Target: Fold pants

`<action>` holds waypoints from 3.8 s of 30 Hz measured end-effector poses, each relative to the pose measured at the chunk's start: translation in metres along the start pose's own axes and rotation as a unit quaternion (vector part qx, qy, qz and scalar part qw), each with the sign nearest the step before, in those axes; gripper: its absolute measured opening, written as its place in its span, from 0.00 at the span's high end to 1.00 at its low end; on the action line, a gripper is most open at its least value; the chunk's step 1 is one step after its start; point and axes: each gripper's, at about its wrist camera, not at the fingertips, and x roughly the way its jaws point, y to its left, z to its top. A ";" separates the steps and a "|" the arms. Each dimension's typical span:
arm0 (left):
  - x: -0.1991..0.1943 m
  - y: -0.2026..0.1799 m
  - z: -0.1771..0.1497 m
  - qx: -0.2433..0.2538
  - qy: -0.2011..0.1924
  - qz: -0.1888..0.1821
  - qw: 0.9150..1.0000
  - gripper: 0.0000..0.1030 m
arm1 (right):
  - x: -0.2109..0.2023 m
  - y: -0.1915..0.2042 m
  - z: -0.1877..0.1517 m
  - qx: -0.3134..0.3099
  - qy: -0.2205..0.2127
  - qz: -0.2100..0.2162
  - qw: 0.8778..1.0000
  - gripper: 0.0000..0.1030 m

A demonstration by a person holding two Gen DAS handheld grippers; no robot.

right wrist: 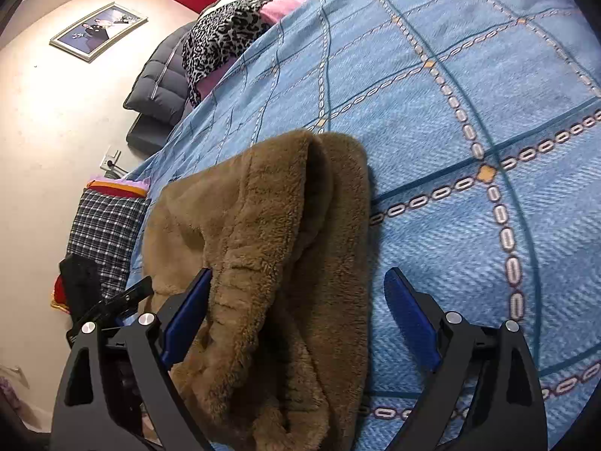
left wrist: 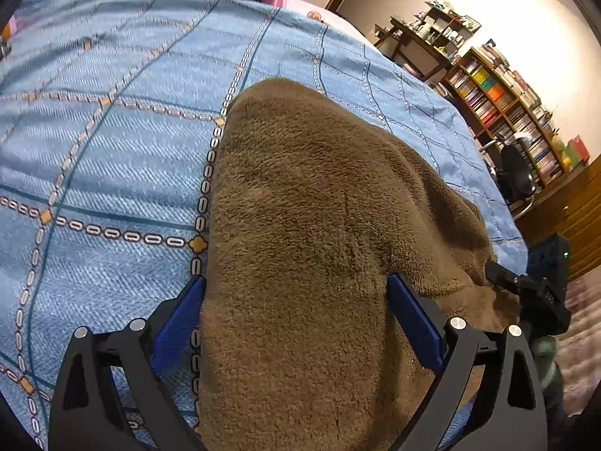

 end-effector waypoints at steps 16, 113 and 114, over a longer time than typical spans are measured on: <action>0.004 0.001 -0.001 -0.010 0.019 -0.005 1.000 0.08 | 0.012 0.012 0.001 -0.021 0.011 -0.005 1.000 0.11; 0.182 -0.134 0.210 0.056 -0.041 -0.032 0.997 0.43 | 0.018 -0.085 0.242 -0.060 -0.129 -0.103 0.984 0.48; 0.182 -0.134 0.208 0.061 -0.042 -0.028 0.997 0.40 | 0.019 -0.089 0.241 -0.058 -0.130 -0.102 0.985 0.48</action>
